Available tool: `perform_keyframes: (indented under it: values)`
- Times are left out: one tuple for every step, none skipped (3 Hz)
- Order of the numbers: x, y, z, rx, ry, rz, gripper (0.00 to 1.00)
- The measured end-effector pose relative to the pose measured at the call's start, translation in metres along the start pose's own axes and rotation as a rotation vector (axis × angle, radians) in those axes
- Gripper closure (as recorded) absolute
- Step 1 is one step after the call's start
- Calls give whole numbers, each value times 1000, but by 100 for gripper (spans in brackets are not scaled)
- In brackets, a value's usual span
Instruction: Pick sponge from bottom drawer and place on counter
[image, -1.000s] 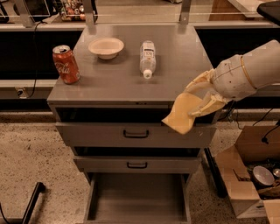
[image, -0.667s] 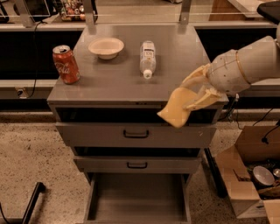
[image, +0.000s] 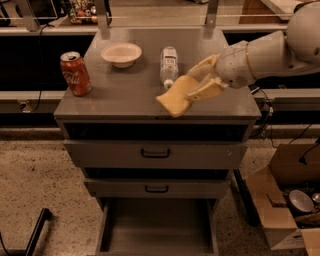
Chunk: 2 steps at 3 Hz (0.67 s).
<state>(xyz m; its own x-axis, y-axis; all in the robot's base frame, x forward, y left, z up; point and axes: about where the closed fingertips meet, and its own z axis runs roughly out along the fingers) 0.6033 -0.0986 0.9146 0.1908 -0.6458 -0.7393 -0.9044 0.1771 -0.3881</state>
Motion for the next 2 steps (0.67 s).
perform_keyframes:
  values:
    - [-2, -26, 13, 92, 25, 121, 100]
    - [8, -43, 2, 203, 95, 250, 100]
